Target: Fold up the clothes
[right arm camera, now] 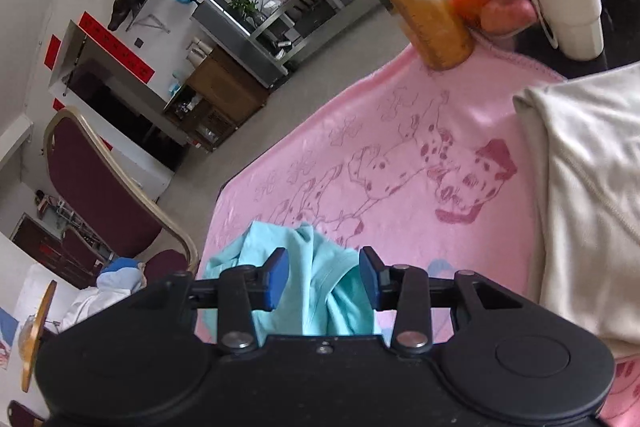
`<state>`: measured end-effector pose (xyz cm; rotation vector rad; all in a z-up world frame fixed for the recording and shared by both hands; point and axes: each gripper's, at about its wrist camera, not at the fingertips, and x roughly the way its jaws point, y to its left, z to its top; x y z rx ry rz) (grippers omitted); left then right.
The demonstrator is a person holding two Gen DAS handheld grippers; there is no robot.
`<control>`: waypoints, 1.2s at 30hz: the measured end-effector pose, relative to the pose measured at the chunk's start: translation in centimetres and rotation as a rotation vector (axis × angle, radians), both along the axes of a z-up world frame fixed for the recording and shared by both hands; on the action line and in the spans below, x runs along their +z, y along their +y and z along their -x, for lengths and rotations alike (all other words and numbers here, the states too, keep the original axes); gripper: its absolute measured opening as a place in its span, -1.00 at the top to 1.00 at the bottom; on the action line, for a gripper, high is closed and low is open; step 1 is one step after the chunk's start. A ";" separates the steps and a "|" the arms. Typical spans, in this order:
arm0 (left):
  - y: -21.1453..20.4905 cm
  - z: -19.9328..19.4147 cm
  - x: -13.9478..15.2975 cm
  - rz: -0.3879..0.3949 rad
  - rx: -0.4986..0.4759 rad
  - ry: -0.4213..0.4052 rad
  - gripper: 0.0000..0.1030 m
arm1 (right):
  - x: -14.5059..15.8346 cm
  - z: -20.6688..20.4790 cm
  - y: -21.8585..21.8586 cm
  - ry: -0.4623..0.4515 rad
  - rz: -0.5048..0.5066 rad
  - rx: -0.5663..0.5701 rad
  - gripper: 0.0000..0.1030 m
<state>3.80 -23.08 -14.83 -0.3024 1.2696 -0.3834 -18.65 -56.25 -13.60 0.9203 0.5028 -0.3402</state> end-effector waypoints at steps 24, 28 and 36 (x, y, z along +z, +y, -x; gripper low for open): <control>2.8 1.9 2.2 0.023 0.026 -0.131 1.00 | -1.0 -0.7 1.2 0.127 0.048 0.018 0.15; 7.4 4.0 3.6 0.024 0.071 -0.200 1.00 | -1.1 -0.6 1.9 0.146 0.044 0.044 0.12; 9.5 3.5 0.0 0.016 0.112 -0.097 0.72 | -2.8 -1.8 2.9 0.168 -0.071 0.081 0.12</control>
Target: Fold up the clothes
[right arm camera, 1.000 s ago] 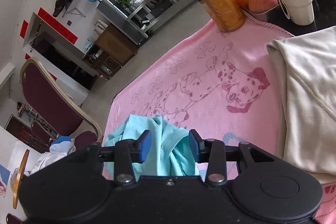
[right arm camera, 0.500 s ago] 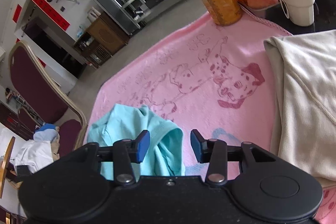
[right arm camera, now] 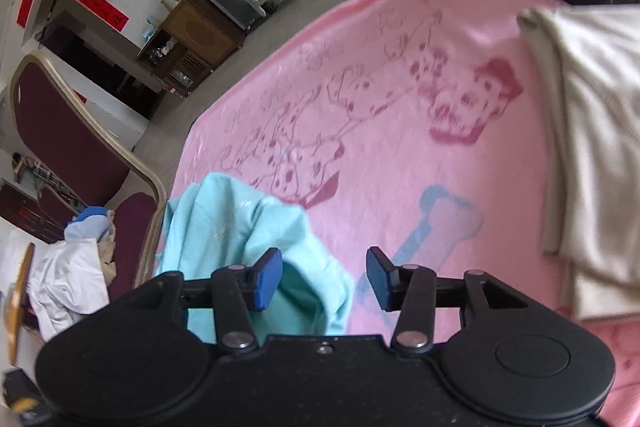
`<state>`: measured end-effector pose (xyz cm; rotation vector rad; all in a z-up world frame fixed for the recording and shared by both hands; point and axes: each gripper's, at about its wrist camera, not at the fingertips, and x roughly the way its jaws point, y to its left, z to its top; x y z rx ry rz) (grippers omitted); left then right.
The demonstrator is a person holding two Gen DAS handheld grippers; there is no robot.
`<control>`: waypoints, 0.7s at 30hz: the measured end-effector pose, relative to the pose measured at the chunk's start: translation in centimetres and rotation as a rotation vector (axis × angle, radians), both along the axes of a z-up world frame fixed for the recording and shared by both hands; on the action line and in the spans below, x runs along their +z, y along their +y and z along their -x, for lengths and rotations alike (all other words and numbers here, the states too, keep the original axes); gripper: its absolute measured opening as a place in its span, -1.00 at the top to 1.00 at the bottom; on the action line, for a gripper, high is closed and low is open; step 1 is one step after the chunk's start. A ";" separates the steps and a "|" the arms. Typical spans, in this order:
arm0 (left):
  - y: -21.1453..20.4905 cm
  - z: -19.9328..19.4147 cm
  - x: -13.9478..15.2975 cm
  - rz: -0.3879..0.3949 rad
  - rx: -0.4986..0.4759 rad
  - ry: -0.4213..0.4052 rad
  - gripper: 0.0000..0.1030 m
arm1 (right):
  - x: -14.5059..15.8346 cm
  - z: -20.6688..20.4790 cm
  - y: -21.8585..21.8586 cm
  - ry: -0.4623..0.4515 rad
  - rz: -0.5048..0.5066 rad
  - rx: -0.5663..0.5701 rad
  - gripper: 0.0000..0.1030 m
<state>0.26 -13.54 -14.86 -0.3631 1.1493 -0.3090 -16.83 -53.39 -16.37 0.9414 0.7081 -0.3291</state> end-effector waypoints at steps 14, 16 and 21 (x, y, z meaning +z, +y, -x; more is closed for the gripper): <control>-2.5 -0.9 -2.0 -0.169 -0.115 -0.086 1.00 | -0.8 -3.7 2.4 0.090 0.115 0.094 0.55; -2.7 -0.9 -1.3 -0.150 -0.127 -0.103 1.00 | 2.3 -3.1 2.4 0.022 0.149 0.055 0.94; -2.8 -2.8 6.2 -0.075 -0.108 -0.280 1.00 | 10.3 -1.6 2.3 -0.151 0.234 -0.043 0.95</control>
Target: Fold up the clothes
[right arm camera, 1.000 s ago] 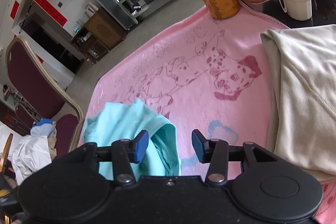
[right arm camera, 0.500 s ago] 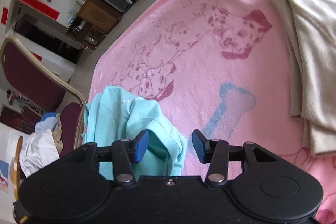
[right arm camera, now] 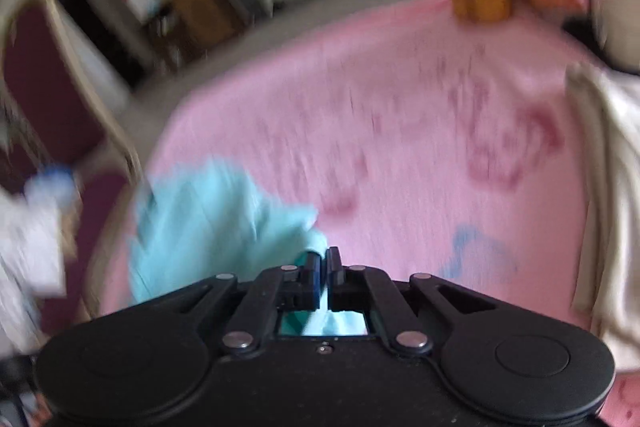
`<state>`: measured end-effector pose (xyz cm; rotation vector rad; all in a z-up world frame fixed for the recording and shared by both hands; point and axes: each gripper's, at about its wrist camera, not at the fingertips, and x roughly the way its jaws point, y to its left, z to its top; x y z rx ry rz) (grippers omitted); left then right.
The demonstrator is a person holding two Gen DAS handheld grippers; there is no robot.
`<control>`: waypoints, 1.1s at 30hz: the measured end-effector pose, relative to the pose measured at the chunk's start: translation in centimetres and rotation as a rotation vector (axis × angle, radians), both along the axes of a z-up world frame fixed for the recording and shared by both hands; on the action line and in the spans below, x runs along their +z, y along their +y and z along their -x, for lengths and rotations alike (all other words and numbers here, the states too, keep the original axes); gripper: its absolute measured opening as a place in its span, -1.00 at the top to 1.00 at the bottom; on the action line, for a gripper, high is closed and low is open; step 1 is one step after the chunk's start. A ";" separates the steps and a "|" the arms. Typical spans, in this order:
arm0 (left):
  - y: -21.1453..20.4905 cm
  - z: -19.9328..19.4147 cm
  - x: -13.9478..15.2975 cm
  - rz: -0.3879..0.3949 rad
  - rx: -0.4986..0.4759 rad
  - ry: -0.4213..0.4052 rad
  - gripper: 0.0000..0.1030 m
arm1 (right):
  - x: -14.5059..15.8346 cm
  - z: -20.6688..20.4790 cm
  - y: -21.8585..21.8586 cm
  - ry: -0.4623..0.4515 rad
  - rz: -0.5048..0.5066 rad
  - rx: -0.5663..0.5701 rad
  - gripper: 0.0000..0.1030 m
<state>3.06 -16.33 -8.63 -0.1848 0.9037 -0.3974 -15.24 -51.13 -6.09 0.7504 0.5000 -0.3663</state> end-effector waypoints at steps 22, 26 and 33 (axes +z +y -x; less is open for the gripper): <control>6.1 5.8 25.8 0.480 0.030 -0.474 1.00 | 24.4 11.3 5.2 -0.337 0.407 -0.145 0.95; 0.7 -1.5 22.0 0.333 0.029 -0.292 1.00 | 20.5 4.1 2.1 -0.139 0.442 -0.175 0.95; -2.2 -4.6 24.6 0.286 0.033 -0.435 1.00 | 21.7 -3.3 0.8 -0.142 0.522 -0.215 0.95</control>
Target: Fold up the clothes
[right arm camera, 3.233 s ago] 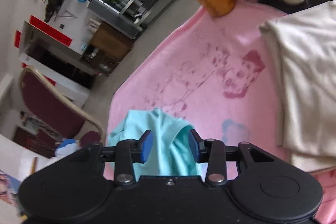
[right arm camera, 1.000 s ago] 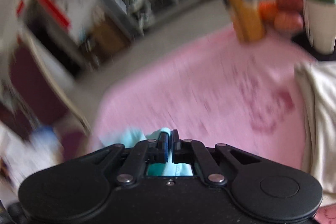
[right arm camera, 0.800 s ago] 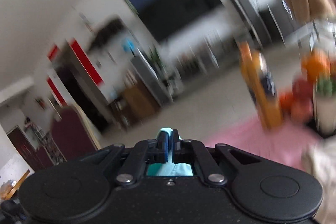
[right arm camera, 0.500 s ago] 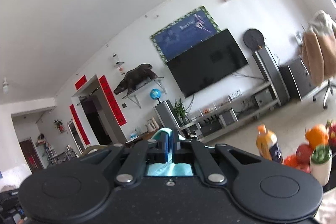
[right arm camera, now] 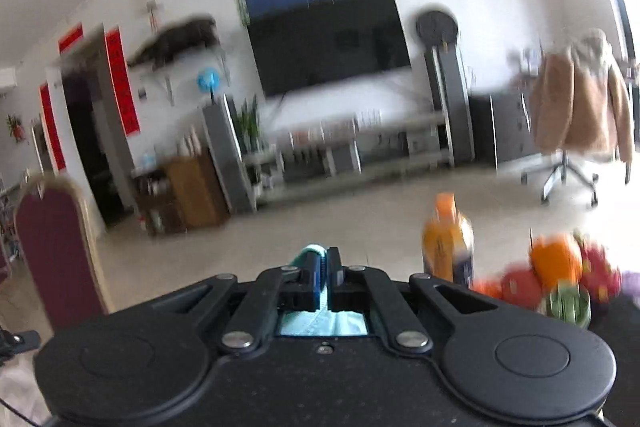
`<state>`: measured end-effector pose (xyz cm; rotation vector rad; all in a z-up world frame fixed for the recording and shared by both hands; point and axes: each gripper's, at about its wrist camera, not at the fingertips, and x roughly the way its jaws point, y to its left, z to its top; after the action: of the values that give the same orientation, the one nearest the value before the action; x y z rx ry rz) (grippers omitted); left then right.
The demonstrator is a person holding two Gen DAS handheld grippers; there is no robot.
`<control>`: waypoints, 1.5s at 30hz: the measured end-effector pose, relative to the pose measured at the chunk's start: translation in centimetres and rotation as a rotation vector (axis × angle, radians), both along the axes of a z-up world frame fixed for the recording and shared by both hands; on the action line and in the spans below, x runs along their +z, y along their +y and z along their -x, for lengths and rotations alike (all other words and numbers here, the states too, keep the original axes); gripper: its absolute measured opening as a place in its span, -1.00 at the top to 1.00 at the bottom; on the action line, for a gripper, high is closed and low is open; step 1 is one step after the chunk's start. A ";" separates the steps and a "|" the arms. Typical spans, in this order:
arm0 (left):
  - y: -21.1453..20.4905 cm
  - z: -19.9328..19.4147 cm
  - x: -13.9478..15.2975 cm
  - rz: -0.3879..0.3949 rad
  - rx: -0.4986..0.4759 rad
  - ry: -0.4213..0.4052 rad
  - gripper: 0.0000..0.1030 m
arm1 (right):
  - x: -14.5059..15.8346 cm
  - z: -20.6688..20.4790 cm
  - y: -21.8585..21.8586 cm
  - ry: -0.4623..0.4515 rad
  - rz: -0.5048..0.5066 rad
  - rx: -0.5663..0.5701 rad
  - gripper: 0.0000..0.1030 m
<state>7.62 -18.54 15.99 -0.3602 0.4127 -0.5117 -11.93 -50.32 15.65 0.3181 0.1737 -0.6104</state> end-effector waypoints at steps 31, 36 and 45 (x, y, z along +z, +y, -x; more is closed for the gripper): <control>-16.1 9.3 -23.3 -0.486 -0.428 0.393 0.31 | -22.4 20.9 -7.9 0.109 -0.628 -0.265 0.23; -21.2 10.4 -23.5 -0.533 -0.459 0.358 0.27 | -24.8 20.7 -9.8 -0.059 -0.646 -0.309 -0.05; -30.7 8.1 -26.2 -0.536 -0.564 0.456 0.09 | -30.4 20.8 -12.5 0.085 -0.884 -0.264 -0.03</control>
<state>-0.48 -49.28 -10.21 0.1788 1.0823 -0.8401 -32.71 -62.84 -14.79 1.1836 0.4883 -0.7858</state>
